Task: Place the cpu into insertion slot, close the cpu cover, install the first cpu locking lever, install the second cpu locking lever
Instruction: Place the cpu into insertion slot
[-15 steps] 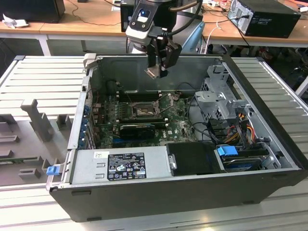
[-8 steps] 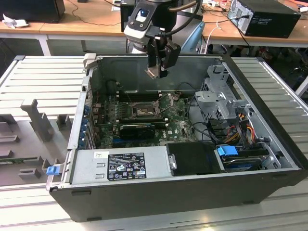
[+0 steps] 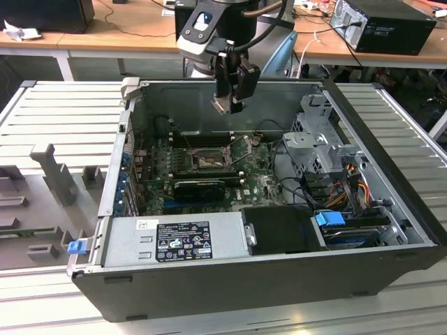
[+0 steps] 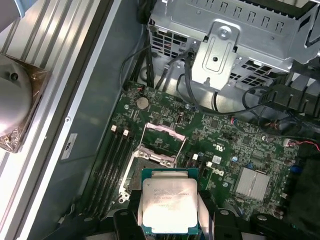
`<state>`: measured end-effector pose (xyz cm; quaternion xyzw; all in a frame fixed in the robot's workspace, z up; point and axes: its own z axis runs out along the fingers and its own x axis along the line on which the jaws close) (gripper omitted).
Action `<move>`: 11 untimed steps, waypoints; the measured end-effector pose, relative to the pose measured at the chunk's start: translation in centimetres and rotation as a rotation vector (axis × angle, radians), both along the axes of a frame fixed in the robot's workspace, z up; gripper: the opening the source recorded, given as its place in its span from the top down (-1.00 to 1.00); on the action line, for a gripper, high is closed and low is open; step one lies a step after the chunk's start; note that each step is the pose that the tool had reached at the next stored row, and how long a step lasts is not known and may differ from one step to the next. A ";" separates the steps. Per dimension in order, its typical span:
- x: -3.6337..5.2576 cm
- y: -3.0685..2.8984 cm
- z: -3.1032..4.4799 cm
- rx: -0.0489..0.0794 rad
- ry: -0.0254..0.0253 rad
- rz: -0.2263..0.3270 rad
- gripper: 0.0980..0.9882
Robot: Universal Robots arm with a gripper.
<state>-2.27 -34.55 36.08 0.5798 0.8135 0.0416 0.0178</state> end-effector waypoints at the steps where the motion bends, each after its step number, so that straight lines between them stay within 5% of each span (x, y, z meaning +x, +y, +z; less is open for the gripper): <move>1: 0.00 0.00 0.00 0.000 0.0000 -0.009 0.03; 11: 0.00 0.00 -0.06 -0.001 0.0000 -0.190 0.03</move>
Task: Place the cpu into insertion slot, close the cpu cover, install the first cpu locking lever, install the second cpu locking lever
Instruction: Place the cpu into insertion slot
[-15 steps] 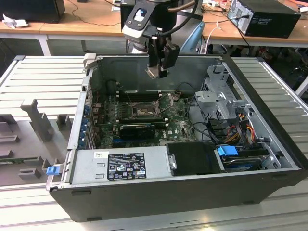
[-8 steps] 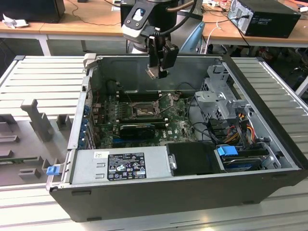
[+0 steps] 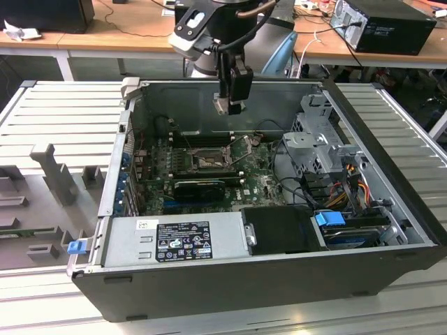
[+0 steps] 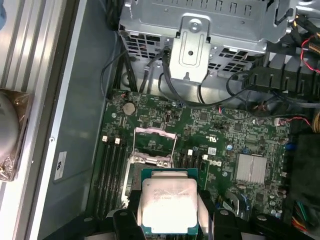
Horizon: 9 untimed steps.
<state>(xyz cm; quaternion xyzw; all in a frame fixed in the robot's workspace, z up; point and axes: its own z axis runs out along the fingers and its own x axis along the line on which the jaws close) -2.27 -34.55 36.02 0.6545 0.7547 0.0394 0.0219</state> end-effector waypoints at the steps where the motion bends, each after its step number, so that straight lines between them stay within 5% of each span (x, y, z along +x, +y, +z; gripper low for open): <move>1: 0.00 0.00 0.00 0.000 0.0001 -0.015 0.03; 9: -0.14 0.00 -0.18 0.000 0.0000 -0.041 0.03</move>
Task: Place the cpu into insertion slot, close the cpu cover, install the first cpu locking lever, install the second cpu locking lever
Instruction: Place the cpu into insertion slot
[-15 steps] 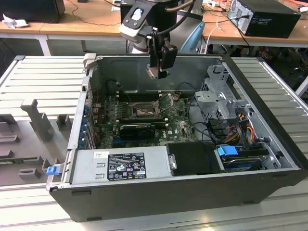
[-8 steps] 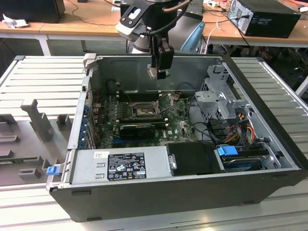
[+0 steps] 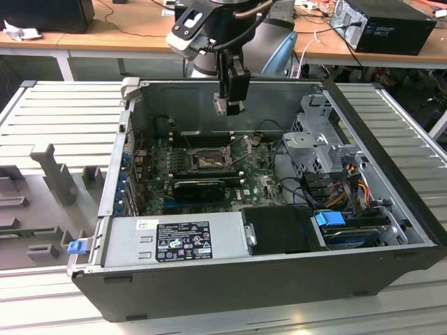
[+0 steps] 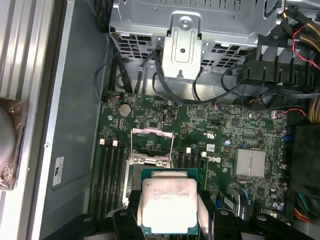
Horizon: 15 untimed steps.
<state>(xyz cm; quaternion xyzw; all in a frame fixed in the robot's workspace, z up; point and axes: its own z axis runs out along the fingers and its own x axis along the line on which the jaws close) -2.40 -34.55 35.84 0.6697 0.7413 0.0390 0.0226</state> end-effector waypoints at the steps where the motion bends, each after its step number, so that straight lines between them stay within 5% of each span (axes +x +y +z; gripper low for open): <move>1: 0.00 0.00 -0.07 0.000 0.0000 0.000 0.03; 15: -0.03 0.00 -0.98 -0.001 0.0000 0.000 0.03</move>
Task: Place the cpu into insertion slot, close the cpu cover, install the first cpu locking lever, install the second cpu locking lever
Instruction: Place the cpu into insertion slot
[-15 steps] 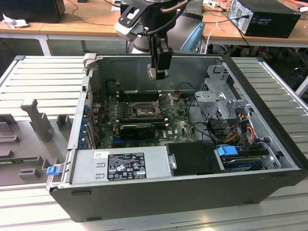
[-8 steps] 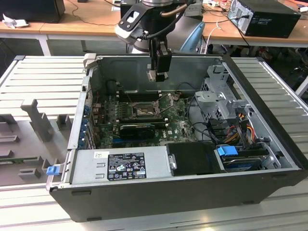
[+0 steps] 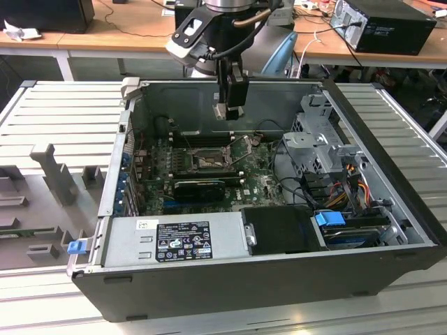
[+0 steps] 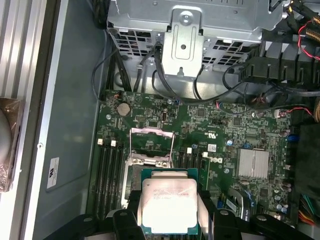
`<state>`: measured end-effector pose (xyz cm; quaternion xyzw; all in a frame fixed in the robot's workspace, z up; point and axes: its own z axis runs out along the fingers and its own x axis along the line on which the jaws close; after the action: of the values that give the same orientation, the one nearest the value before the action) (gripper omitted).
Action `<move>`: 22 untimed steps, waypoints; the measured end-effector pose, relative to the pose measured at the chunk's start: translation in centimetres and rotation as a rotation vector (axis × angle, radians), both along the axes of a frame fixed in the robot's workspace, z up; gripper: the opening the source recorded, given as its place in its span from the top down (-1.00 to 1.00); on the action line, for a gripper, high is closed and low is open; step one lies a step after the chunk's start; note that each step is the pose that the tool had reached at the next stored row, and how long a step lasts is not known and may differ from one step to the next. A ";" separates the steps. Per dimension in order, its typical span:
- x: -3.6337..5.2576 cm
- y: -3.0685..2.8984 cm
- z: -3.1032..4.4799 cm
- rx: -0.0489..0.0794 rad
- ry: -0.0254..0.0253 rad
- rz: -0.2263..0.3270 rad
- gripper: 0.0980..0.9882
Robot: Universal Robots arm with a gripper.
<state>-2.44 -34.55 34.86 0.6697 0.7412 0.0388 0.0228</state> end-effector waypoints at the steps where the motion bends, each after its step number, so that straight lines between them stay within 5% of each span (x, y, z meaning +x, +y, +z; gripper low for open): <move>1: 0.00 0.00 -0.09 0.000 0.0000 0.000 0.03; 22: -0.01 0.00 -1.02 0.000 0.0000 0.000 0.03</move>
<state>-2.45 -34.55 33.84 0.6698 0.7412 0.0387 0.0229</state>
